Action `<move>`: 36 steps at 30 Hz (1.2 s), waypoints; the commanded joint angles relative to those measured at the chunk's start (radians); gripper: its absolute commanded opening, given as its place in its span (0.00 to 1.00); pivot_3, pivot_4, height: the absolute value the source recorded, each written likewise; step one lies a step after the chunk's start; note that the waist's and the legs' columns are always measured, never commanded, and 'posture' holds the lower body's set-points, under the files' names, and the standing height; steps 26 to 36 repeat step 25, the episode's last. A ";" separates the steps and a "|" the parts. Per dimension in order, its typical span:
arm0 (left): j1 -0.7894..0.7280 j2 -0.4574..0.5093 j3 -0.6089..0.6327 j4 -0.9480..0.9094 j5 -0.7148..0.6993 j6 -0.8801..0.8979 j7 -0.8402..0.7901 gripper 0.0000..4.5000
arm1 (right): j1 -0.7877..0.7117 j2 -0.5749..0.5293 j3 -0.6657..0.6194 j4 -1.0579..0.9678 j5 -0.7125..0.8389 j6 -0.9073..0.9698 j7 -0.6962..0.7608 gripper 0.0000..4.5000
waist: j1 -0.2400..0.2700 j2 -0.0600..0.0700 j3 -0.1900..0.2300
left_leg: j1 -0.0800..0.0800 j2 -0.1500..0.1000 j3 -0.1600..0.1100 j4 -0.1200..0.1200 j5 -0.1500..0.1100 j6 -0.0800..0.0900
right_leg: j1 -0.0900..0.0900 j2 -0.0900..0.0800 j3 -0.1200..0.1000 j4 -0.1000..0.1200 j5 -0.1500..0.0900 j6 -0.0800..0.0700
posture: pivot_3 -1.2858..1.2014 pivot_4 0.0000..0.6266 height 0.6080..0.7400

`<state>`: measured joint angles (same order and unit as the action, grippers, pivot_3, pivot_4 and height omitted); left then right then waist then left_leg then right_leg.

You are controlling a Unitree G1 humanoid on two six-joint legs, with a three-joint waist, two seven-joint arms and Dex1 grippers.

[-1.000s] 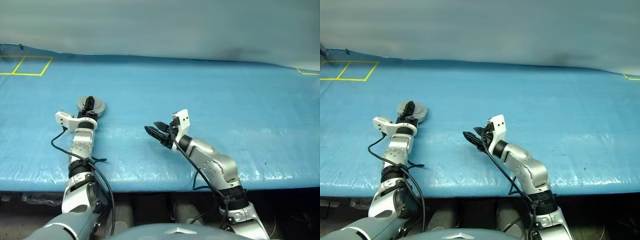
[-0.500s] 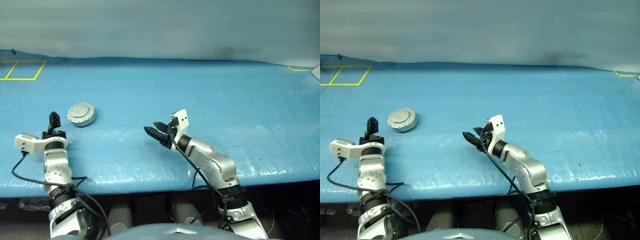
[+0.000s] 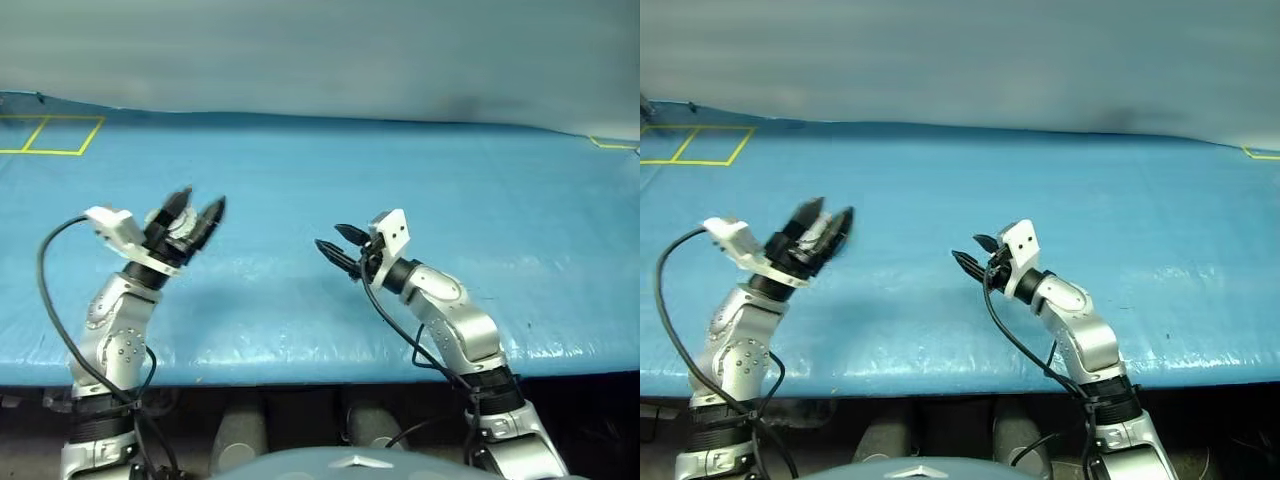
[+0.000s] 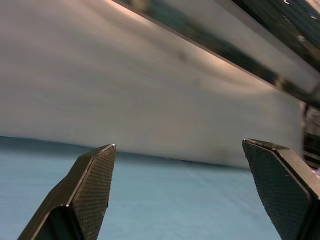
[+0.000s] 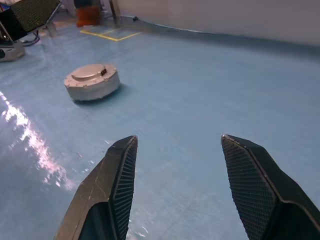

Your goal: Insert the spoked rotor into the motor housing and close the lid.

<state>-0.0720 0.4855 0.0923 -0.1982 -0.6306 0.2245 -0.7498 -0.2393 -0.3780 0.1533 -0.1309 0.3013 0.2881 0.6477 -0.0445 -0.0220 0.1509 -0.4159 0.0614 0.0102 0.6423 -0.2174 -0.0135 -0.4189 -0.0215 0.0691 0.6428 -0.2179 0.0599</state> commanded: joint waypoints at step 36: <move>-0.004 0.026 -0.173 0.094 0.257 -0.108 -0.192 0.99 | 0.077 -0.086 -0.027 0.000 -0.052 -0.049 0.115 1.00 | 0.010 0.001 0.001 | -0.004 0.001 0.002 0.002 0.000 0.000 | -0.005 0.000 0.001 0.002 -0.001 0.001 | 0.52 0.24 1.00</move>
